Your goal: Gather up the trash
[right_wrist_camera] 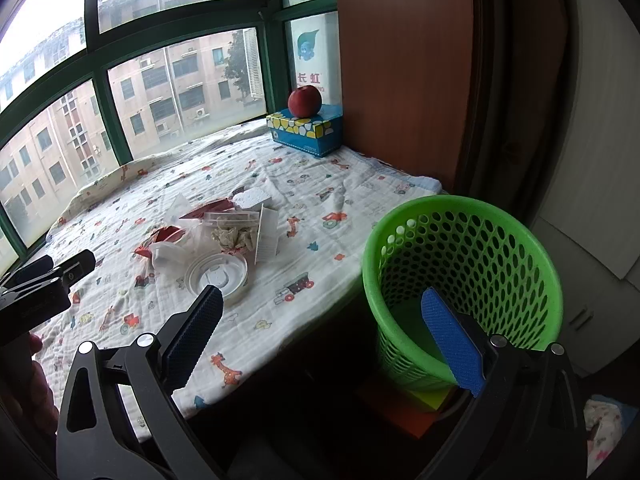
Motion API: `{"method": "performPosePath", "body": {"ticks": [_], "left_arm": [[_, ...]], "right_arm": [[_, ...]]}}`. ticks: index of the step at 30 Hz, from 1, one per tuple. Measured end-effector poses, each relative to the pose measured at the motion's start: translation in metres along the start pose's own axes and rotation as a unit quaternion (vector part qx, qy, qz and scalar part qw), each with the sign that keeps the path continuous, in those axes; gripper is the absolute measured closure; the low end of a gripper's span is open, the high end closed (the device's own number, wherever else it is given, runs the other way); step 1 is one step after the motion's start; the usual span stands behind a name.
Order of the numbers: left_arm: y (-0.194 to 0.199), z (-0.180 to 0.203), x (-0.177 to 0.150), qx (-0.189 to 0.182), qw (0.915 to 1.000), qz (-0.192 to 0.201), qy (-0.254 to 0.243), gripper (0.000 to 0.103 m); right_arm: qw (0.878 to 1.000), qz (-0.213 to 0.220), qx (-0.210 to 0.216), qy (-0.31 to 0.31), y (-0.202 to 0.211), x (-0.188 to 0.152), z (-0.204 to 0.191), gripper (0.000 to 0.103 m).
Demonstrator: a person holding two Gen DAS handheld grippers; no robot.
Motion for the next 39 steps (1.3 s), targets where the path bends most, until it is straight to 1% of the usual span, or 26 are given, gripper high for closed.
{"method": "performPosePath", "body": {"ticks": [39], "left_arm": [[-0.0093,-0.0085,0.0042,0.003,1.0,0.0,0.001,0.006]], "right_arm": [[1.0,-0.007,0.004,0.005,-0.0066,-0.0006,-0.0093,0.005]]}}
Point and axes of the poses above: each gripper's, at about its wrist camera, not at the fingertips, and y roughly against the way its jaws point, z to its right, x to its top, the point moved 9 cm from there along -y, roughly the way its jaws point, and after that the axes turned 3 degrees about z, right-handed, at the moved point
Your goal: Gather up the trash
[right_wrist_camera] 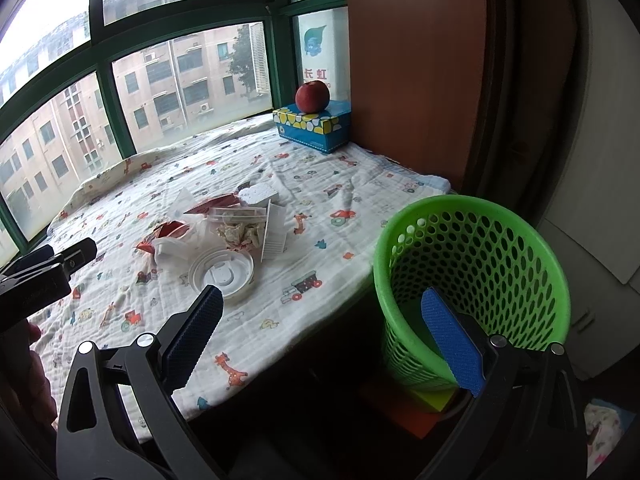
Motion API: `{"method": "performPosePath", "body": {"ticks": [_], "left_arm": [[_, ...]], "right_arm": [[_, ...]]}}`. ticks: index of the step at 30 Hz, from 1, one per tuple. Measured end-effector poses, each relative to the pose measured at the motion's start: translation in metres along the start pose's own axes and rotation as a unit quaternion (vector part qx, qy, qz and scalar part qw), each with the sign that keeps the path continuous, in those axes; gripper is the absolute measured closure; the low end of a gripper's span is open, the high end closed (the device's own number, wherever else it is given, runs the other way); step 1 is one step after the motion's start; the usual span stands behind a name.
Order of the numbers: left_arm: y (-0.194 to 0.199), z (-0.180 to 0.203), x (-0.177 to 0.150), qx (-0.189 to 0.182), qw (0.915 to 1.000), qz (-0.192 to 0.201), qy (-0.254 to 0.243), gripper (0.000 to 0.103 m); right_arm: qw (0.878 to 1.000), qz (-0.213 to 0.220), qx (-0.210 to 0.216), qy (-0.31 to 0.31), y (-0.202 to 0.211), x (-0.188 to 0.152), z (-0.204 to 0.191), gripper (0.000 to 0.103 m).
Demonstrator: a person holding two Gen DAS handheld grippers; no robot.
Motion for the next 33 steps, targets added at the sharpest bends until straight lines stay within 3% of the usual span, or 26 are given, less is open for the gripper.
{"method": "performPosePath", "body": {"ticks": [33], "left_arm": [[-0.006,-0.004,0.013,0.003,1.0,-0.001,-0.002,0.006]], "right_arm": [[1.0,0.0,0.0,0.002,-0.007,0.007,-0.002,0.005]]}}
Point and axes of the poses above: each gripper's, at about its wrist camera, not at the fingertips, and y roughly against the way its jaws point, z to its right, x to its top, the point moved 9 cm from there along -y, roughly the way its jaws point, and after that the axes turned 3 degrees about z, right-handed, at the moved point
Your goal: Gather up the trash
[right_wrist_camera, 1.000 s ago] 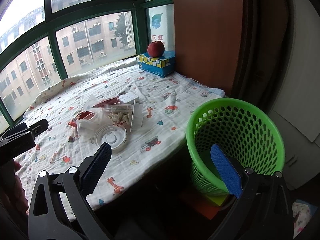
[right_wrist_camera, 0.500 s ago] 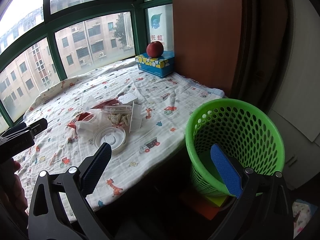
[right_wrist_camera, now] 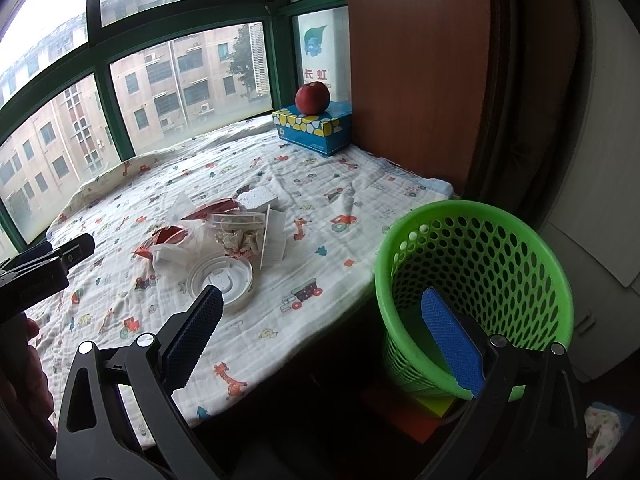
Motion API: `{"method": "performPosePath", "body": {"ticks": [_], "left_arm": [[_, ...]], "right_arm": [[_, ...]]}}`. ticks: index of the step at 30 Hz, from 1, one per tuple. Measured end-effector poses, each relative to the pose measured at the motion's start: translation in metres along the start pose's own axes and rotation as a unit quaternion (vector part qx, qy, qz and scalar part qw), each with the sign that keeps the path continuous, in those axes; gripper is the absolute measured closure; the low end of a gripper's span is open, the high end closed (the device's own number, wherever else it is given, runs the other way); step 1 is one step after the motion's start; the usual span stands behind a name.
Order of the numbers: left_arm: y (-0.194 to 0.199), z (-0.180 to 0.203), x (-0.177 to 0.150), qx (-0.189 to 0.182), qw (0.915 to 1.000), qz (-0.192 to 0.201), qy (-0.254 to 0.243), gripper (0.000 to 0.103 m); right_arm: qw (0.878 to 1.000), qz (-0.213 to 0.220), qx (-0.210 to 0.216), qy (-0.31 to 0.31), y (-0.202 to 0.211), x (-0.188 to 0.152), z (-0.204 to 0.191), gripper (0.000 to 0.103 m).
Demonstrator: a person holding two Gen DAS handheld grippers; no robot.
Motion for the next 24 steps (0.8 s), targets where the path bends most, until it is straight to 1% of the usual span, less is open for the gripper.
{"method": "performPosePath", "body": {"ticks": [15,24], "left_arm": [[-0.018,-0.005,0.003,0.004,0.9999,-0.009,-0.003,0.006],[-0.029,-0.017,0.017,0.012,0.9999,-0.005,-0.003,0.006]], "right_arm": [[1.0,-0.006,0.009,0.004,-0.019,0.01,-0.007,0.005],[0.999,-0.018,0.024,0.013,-0.044,0.015,-0.019,0.005]]}}
Point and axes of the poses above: each gripper's, at about its wrist camera, not at the fingertips, and y roughly against the way its jaws point, z to its right, x to its top, the point moved 9 cm from there along -y, roughly the way its jaws point, and after that the axes turned 3 degrees about z, right-handed, at the moved point
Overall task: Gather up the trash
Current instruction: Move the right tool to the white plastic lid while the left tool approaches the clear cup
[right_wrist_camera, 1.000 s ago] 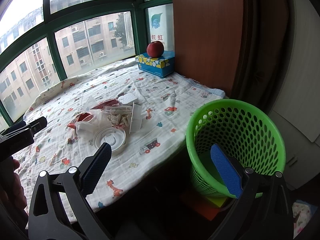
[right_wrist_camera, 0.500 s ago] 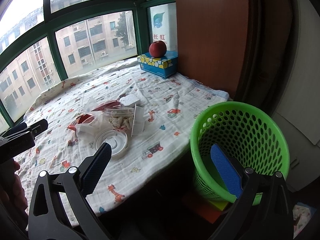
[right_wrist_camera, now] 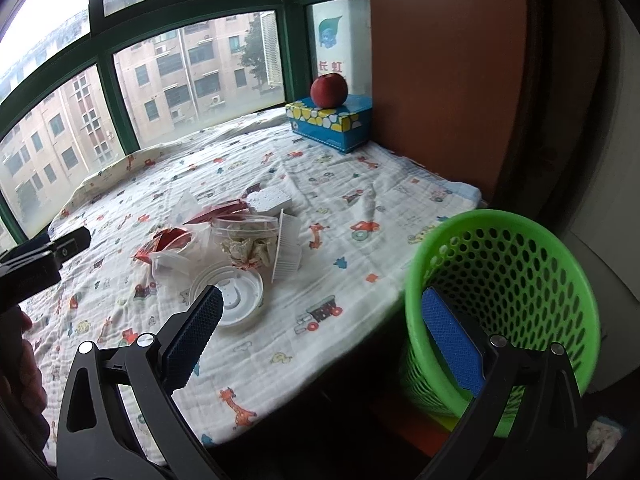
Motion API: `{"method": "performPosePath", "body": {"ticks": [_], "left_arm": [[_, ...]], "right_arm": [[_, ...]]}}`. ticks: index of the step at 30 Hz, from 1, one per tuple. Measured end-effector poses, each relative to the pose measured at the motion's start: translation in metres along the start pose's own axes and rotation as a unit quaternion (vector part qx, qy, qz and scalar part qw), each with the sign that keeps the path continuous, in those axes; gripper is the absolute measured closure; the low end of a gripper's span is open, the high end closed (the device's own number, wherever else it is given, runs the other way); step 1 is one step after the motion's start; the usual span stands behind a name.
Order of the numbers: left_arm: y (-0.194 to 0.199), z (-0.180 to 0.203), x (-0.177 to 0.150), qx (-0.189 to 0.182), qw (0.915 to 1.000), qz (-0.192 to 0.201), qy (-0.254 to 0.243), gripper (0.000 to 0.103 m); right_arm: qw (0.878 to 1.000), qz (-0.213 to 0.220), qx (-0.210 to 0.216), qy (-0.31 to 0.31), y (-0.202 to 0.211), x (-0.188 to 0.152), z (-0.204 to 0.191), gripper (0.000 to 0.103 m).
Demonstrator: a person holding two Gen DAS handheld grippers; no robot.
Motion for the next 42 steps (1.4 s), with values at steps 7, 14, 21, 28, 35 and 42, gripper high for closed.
{"method": "performPosePath", "body": {"ticks": [7,14,21,28,35,42], "left_arm": [[-0.012,-0.018,0.002,0.005,0.9999,-0.009,0.009,0.006],[-0.024,-0.042,-0.001,0.018,0.9994,-0.019,0.021,0.007],[-0.037,-0.063,-0.012,0.025,0.9986,-0.034,0.033,0.011],[-0.053,-0.065,-0.027,0.004,0.9975,-0.058,0.04,0.021],[-0.065,-0.055,-0.037,-0.017,0.9961,-0.076,0.041,0.028],[-0.068,-0.062,-0.04,-0.014,0.9958,-0.079,0.043,0.028]], "right_arm": [[0.999,-0.018,0.035,0.009,-0.028,0.006,-0.02,0.005],[0.997,-0.024,0.064,0.039,-0.048,0.019,-0.045,0.005],[0.993,-0.041,0.088,0.062,-0.069,0.021,-0.07,0.005],[0.988,-0.081,0.118,0.065,-0.085,-0.014,-0.088,0.007],[0.984,-0.121,0.124,0.045,-0.104,-0.045,-0.088,0.008],[0.982,-0.143,0.119,0.039,-0.124,-0.058,-0.091,0.006]]}}
Point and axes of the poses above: each gripper's, at about its wrist camera, not at the fingertips, and y roughly against the way its jaws point, z to its right, x to its top, the point moved 9 cm from there along -y, roughly the way its jaws point, and after that the axes turned 3 degrees about z, right-handed, at the moved point
